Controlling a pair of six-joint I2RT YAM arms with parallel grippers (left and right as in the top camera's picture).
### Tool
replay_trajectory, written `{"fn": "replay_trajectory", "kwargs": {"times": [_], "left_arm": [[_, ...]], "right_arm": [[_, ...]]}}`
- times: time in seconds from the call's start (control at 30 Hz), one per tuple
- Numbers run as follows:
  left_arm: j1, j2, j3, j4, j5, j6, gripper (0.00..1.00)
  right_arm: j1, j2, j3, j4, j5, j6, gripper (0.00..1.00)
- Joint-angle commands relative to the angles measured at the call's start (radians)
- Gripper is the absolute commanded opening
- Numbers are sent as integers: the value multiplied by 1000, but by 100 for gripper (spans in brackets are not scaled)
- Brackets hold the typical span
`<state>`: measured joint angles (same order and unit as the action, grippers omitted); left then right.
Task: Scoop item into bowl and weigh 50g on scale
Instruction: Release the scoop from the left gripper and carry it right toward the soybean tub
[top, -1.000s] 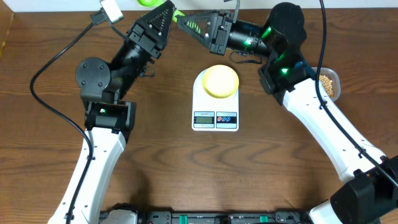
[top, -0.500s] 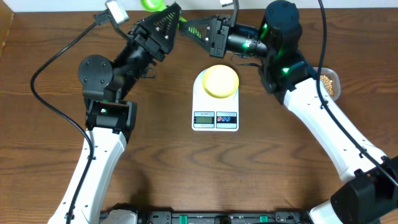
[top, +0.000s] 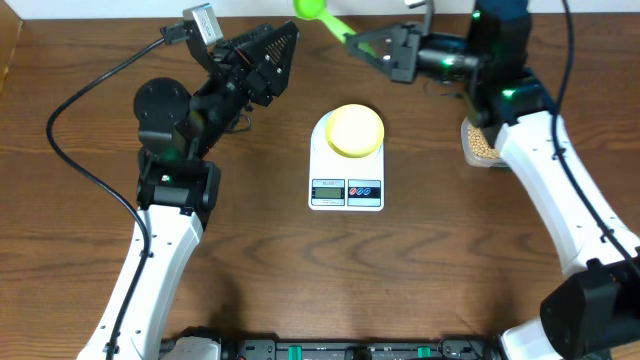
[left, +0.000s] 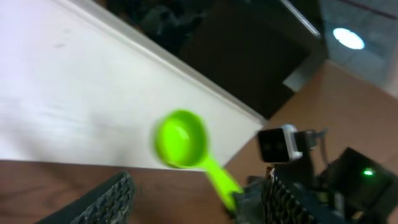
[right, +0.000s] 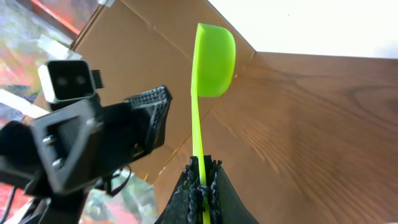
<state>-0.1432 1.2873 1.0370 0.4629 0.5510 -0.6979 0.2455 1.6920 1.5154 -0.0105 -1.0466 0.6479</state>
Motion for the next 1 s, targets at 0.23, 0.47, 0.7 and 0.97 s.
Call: {"fn": "replay_trajectory", "kwargs": {"times": [0.23,0.47,0.7,0.97], "left_arm": [[54,-6,3,-100,-66,51,68],[70,-6,3,-104,-70,51,68],[70,0,3,-135,-74,77,68],[70,1,3,-201,-78,86,68]], "right_arm": [[-105,-2,5,-314,-23,-152,1],[-139,-2,11,-658,243,-332,1],[-171,-2,172,-943,452,-438,1],[-172,-2,466,-1240,758,-463,1]]}}
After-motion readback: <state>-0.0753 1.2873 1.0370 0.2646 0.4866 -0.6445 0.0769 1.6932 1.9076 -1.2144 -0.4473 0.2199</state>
